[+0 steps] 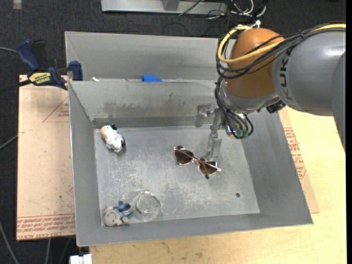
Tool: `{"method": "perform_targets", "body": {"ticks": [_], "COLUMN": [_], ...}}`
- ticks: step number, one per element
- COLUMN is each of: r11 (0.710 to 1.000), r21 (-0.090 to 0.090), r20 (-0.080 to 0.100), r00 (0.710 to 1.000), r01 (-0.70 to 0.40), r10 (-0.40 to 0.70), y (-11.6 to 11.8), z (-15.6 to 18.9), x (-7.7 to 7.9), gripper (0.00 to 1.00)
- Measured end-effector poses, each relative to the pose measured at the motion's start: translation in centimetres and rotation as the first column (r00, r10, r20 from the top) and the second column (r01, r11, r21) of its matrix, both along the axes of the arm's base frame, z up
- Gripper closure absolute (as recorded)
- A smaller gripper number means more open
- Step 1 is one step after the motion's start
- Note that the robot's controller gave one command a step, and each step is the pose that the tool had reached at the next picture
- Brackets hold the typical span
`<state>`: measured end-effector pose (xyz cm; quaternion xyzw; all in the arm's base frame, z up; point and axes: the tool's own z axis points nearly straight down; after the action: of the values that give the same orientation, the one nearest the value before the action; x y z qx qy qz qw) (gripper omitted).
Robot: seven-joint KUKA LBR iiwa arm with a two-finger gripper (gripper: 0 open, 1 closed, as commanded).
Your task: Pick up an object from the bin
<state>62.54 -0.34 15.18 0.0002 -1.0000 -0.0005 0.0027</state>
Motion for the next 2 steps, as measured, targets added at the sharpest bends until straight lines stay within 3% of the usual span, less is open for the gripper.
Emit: {"method": "perform_targets", "body": {"ticks": [1, 2], "r11": [1.0, 0.997], "r21": [0.0, -0.002], "r20": [0.007, 0.014], "r00": [1.0, 0.997], "r01": [0.0, -0.079], "r10": [0.0, 0.079], "y": [0.0, 1.7], "z": [0.5, -3.1], "x": [0.2, 0.5], "gripper": [0.0, 0.0]}}
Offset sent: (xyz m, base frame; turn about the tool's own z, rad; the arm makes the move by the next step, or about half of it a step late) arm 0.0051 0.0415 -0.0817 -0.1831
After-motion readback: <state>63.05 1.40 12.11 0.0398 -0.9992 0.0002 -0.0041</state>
